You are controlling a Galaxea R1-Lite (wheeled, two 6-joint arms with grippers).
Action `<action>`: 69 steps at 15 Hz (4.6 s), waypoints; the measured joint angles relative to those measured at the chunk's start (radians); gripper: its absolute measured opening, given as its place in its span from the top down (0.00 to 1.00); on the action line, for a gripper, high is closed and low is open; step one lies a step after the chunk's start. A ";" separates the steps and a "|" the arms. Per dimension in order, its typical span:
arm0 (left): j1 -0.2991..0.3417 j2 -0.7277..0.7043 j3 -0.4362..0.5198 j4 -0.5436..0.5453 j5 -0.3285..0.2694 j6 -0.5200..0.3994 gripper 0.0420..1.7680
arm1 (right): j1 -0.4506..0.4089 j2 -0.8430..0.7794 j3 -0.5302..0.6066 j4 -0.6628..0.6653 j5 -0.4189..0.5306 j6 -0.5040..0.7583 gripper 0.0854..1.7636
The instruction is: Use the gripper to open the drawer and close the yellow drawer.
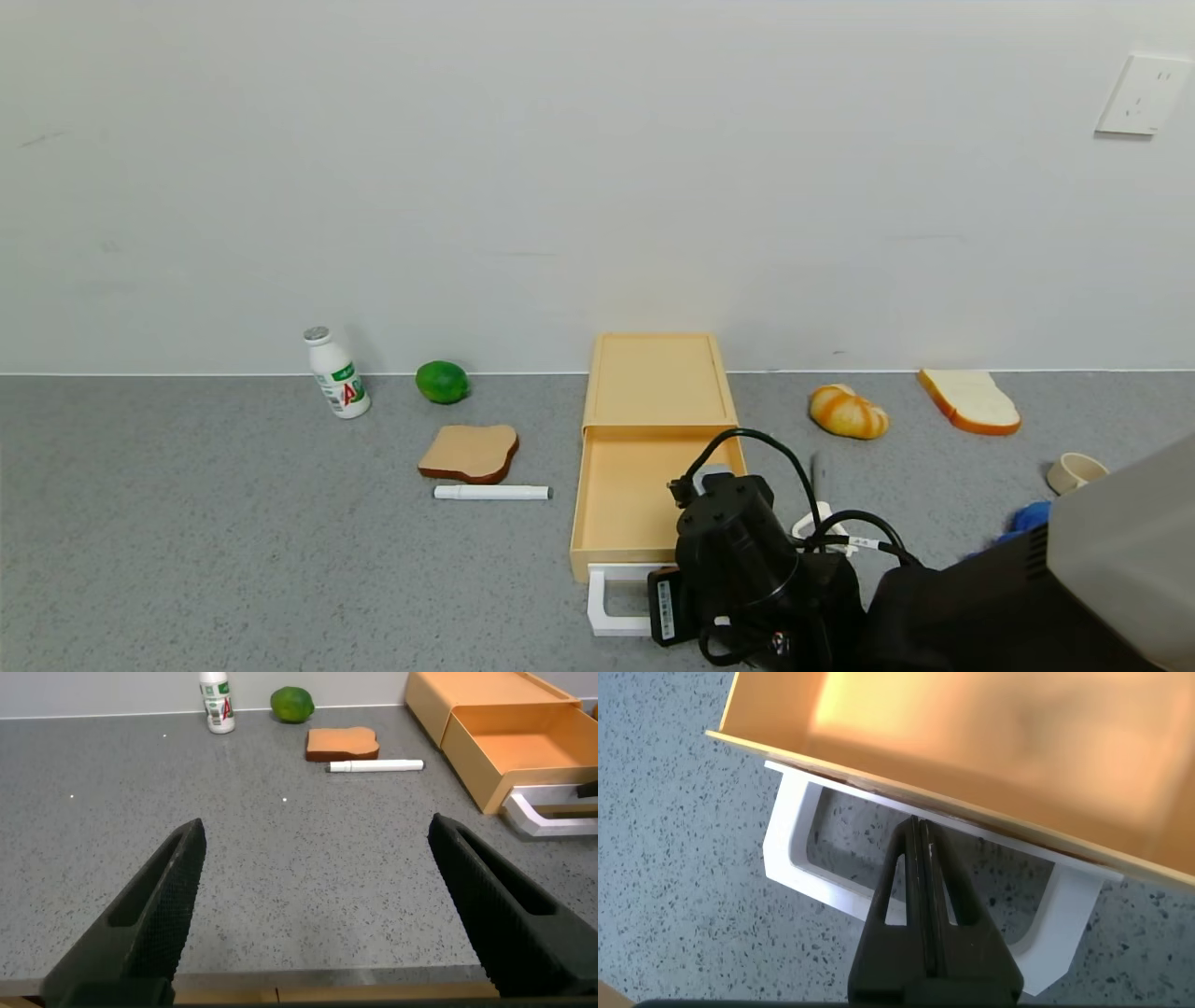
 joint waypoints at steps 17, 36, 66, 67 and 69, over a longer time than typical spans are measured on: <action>0.000 0.000 0.000 0.000 0.000 0.000 0.03 | -0.128 0.102 -0.208 0.040 0.012 -0.062 0.98; 0.000 0.000 0.000 0.000 0.001 0.005 0.03 | -0.230 0.284 -0.549 0.131 0.063 -0.141 0.98; 0.000 0.000 0.000 -0.001 0.001 0.006 0.03 | -0.388 -0.581 0.139 0.171 0.314 -0.430 0.70; 0.000 0.000 0.000 -0.001 0.002 0.006 0.03 | -0.392 -0.608 0.170 0.170 0.313 -0.429 0.62; 0.000 0.000 0.000 -0.002 0.006 0.005 0.03 | -0.412 -0.674 0.243 0.159 0.311 -0.427 0.49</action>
